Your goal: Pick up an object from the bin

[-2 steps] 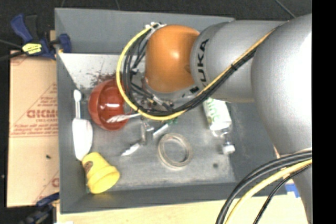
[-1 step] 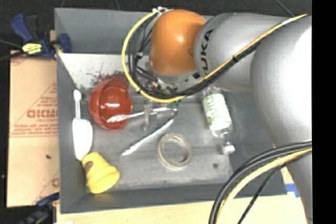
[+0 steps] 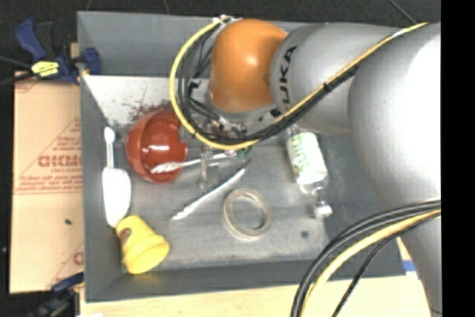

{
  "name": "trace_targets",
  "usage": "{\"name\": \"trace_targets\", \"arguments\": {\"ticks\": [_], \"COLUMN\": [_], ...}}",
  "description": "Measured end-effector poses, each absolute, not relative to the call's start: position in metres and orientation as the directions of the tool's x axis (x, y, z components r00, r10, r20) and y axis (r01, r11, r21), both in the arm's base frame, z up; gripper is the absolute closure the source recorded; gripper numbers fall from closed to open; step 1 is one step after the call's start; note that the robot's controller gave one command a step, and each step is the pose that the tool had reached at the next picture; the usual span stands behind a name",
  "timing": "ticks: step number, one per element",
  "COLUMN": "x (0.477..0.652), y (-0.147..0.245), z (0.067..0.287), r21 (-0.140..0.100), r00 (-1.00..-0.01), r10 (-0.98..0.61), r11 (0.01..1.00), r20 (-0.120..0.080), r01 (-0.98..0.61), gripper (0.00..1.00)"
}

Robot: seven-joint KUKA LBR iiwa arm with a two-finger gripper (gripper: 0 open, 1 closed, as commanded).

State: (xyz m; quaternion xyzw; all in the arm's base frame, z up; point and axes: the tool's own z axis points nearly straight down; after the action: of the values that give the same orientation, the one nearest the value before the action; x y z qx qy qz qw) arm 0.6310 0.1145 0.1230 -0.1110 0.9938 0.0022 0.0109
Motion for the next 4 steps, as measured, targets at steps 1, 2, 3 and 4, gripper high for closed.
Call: {"name": "trace_targets", "arguments": {"ticks": [1, 2, 3, 4], "x": [0.65, 0.584, 0.644, 0.644], "y": [0.127, 0.083, 0.1, 0.1], "z": [0.095, 0.075, 0.071, 0.071], "r21": [-0.006, 0.009, 0.001, 0.001], "r00": [-0.89, -0.999, -0.927, -0.927], "r10": [-0.455, -0.044, -0.375, -0.375], "r11": [0.891, 0.999, 0.927, 0.927], "r20": [-0.03, -0.028, -0.026, -0.026], "r01": [-0.455, -0.044, -0.375, -0.375], "gripper": [0.0, 0.0, 1.0, 1.0]}}
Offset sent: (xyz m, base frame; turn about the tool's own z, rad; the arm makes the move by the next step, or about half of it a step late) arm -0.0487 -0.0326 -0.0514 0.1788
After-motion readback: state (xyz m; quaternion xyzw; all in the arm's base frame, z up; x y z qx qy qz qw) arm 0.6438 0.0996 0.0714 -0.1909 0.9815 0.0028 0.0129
